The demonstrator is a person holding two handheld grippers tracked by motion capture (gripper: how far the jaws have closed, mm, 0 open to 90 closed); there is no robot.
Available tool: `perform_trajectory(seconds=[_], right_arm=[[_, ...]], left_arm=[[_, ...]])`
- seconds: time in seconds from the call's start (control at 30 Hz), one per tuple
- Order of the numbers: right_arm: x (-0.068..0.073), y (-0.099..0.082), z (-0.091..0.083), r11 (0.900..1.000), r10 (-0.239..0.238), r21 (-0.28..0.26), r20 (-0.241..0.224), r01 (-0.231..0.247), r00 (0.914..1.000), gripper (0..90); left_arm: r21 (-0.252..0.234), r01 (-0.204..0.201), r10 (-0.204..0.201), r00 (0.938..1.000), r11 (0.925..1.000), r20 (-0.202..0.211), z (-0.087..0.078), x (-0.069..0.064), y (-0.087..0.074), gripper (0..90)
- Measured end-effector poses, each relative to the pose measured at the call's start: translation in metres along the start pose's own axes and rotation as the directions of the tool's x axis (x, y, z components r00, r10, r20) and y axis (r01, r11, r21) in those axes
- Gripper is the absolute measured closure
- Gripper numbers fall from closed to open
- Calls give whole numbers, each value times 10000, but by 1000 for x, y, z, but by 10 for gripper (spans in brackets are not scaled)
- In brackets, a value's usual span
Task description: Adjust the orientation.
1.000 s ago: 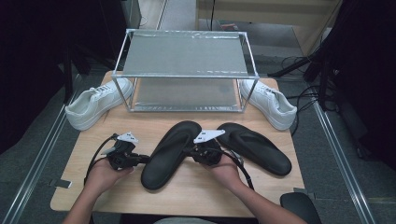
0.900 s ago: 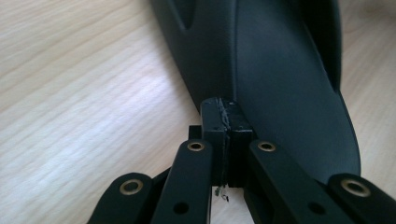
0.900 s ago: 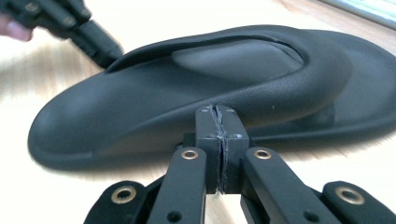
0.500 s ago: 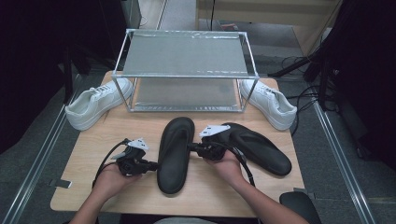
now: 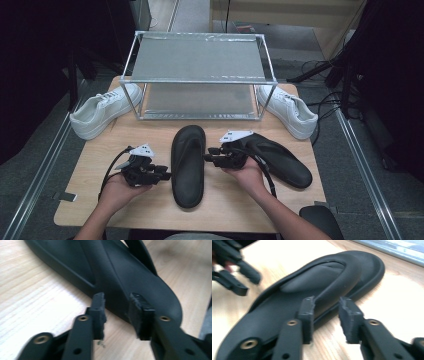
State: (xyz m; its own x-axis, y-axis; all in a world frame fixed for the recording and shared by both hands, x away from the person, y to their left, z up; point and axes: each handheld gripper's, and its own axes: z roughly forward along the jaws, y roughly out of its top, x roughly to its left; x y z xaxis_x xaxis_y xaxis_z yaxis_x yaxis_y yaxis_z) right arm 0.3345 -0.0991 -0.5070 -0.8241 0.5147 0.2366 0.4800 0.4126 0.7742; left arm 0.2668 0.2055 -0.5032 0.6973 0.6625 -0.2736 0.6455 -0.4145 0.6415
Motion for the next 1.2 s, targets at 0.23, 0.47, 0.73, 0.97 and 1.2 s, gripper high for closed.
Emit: perform_trajectory(seconds=[0.23, 0.47, 0.73, 0.97, 1.2], right_arm=[[-3, -2, -16, 9999, 14, -140, -287, -18, 9996, 507], [-5, -5, -32, 10000, 67, 49, -343, -66, 9994, 470], [-8, -16, -60, 9996, 24, -289, -35, -25, 10000, 456], [-13, -24, -76, 9992, 190, -345, 346, -178, 9992, 451], [-16, -33, -92, 9985, 301, -477, 760, -265, 9967, 449]], left_arm=[[-432, 222, -233, 9994, 9988, -260, -3, 9, -1, 439], [-501, 185, -199, 9994, 9986, -278, -1, 13, 2, 405], [-409, 8, -15, 9999, 9992, -165, 2, 17, 8, 390], [-269, 22, -23, 10000, 9996, -42, 7, 20, 16, 390], [-250, -151, 153, 9999, 9996, 60, 13, 20, 24, 391]])
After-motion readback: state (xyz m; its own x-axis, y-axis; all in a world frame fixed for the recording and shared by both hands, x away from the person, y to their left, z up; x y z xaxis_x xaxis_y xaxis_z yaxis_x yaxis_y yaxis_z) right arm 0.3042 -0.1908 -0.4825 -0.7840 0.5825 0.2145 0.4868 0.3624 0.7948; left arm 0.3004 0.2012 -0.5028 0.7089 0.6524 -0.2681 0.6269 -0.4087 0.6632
